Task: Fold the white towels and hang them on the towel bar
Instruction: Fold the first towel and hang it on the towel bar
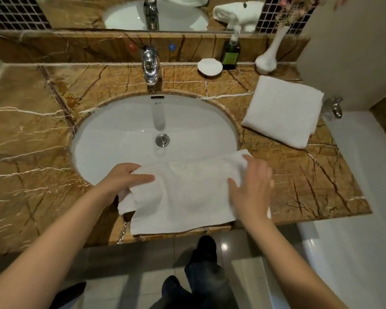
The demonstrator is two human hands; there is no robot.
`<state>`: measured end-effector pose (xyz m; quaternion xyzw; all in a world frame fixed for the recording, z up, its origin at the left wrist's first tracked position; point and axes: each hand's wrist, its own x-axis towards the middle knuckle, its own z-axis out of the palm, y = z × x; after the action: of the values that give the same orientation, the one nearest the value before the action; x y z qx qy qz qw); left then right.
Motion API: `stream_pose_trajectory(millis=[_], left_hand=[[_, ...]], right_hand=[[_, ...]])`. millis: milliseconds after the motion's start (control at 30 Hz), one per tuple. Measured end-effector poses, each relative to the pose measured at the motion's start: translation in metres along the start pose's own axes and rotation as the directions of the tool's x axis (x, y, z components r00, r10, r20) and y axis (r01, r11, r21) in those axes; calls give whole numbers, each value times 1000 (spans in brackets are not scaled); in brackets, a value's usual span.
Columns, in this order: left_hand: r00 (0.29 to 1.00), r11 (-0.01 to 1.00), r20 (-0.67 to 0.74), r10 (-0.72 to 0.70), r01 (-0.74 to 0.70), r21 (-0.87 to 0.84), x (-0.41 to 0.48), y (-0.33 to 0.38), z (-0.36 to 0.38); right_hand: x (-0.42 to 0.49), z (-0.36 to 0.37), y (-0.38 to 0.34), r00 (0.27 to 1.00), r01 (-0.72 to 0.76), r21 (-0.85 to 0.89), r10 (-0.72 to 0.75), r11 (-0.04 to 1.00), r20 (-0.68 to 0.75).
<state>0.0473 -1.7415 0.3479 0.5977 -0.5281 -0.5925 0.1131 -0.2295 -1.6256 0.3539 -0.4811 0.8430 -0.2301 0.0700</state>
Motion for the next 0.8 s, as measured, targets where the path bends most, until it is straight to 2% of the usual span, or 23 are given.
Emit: stream_pose_trajectory(millis=[67,100,167,200,267,400,467,533,600,633,700,767,800], left_hand=[[999,980,49,-1,10,-198,-10,1,2],[999,962,50,3,11,-273,-14,2,4],[998,911,55,0,23,-412,-21,3,10],[997,879,73,4,31,-476,-24,4,13],[996,843,93,7,44,-537,-30,6,16],[998,935,-50,26,-42,-352,-33,2,19],[994,938,-109,7,-44,-343,-34,-2,19],[990,937,-140,-19,-31,-348,-36,-5,18],[989,937,-143,-31,-21,-348,-41,-9,11],[989,936,-141,-36,-16,-351,-44,-12,5],[990,948,-128,-62,18,-319,-49,-18,-11],[987,984,-136,-90,67,-167,-52,-24,-26],[984,996,-151,-90,85,-35,-51,-26,-31]], right_hand=[[-19,5,-42,979,11,245,-61,969,196],[-31,12,-65,943,-19,286,-77,958,323],[-52,28,-107,855,-47,241,-86,969,512],[-59,36,-121,838,-60,204,-61,977,542],[-61,43,-132,859,-136,196,17,971,512],[-43,47,-113,838,-275,404,12,872,545],[-36,42,-103,815,-429,515,72,742,575],[-29,32,-93,754,-590,581,126,560,644],[-22,19,-82,696,-676,598,104,431,711],[-17,10,-75,681,-688,592,92,420,726],[-4,-8,-56,699,-666,602,87,440,710],[11,-28,-31,738,-632,626,109,458,665],[20,-38,-17,759,-597,603,130,528,638]])
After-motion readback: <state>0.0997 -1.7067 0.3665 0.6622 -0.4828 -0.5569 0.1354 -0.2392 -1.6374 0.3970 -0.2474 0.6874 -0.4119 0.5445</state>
